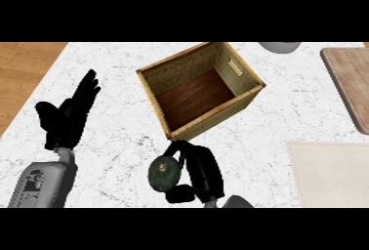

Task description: Pick the squash from the placemat and place it in the basket

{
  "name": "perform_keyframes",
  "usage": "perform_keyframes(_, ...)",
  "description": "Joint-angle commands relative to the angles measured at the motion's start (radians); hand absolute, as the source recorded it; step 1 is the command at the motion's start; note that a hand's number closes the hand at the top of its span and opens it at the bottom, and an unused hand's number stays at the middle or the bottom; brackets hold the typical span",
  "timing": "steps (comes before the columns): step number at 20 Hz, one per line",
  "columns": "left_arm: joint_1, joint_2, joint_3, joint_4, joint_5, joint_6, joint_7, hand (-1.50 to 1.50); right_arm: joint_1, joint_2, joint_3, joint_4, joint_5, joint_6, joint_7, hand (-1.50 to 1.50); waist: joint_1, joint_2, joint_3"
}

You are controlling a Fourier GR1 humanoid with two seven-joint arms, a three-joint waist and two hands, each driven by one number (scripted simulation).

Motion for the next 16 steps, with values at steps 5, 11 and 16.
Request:
perform_keyframes(5, -0.022, 0.004, 0.038, 0.034, -0.007, 0.040, 0.013, 0.00, -0.196, 0.012, 0.314, -0.204, 0.005, -0.306, 0.251, 1.50, -0.084, -0.017, -0.005)
perform_keyframes(11, 0.007, 0.039, 0.053, 0.036, -0.007, 0.018, 0.009, 0.00, -0.429, 0.012, 0.277, -0.218, 0.090, -0.333, 0.571, 1.50, -0.102, -0.023, -0.008)
perform_keyframes(16, 0.017, 0.024, 0.052, 0.052, -0.017, 0.035, -0.020, 0.00, -0.607, 0.012, 0.167, -0.221, 0.105, -0.364, 0.747, 1.50, -0.103, -0.023, -0.008)
